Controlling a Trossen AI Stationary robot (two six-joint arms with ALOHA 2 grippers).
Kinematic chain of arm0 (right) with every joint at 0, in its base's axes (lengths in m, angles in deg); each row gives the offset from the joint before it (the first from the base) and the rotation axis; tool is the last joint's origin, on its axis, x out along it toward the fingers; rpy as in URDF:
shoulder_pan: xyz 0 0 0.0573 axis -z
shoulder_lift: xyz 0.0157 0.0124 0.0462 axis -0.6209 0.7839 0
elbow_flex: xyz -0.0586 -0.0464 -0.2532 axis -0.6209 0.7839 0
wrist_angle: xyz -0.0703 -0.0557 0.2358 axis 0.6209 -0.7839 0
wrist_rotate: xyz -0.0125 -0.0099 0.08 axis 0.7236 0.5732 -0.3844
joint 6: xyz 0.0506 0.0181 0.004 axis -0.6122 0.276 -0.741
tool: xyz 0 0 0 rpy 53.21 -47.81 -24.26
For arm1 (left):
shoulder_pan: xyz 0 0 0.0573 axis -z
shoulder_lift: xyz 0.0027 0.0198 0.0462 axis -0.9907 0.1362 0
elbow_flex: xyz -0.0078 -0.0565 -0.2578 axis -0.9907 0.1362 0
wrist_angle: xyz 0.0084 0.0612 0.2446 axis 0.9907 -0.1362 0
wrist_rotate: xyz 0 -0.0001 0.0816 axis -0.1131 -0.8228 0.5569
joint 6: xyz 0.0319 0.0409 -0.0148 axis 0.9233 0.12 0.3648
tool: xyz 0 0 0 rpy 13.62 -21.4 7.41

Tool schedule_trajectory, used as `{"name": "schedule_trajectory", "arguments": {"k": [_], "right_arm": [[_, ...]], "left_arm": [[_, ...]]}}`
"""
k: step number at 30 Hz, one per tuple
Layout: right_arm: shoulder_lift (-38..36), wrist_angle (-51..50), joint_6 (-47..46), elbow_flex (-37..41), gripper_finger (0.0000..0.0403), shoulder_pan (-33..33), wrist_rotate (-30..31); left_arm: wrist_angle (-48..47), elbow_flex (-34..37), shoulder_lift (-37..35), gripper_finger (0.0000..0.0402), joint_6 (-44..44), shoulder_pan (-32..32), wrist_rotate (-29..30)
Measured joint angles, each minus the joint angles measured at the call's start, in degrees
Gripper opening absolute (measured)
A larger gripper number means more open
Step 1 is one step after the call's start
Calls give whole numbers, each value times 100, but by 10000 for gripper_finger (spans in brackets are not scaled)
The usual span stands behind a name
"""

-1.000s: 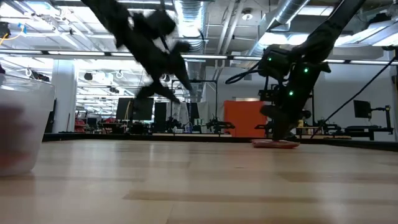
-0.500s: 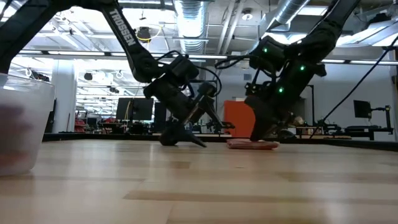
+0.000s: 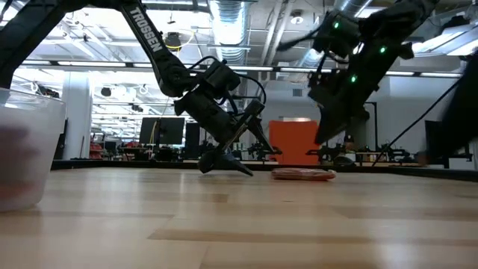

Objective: Sort popcorn bags into baskets
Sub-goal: Put the red popcorn bag into the transparent bin

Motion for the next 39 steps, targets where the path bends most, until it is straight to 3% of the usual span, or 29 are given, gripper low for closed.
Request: {"name": "schedule_trajectory", "arguments": {"k": [7, 13, 16, 25, 30, 36, 39], "right_arm": [[859, 221, -102, -4, 9, -77, 20], [1715, 1625, 52, -65, 18, -94, -387], [2038, 1841, 137, -302, 17, -95, -650], [2201, 1754, 610, -702, 17, -72, -855], [2140, 1333, 748, -920, 18, -26, -937], [1225, 331, 1164, -979, 12, -171, -887], [566, -196, 1196, -978, 20, -241, -840]], "left_arm": [[212, 0, 4, 298, -86, 156, 182], [137, 7, 4, 298, -80, 250, 388], [93, 7, -4, 298, -49, 282, 490], [-318, 0, 9, 286, 87, 264, 393], [-452, -11, 55, 204, 214, 295, 130], [-354, -7, 53, 38, 391, 307, 13], [-360, -4, 52, 15, 377, 293, -1]]}}
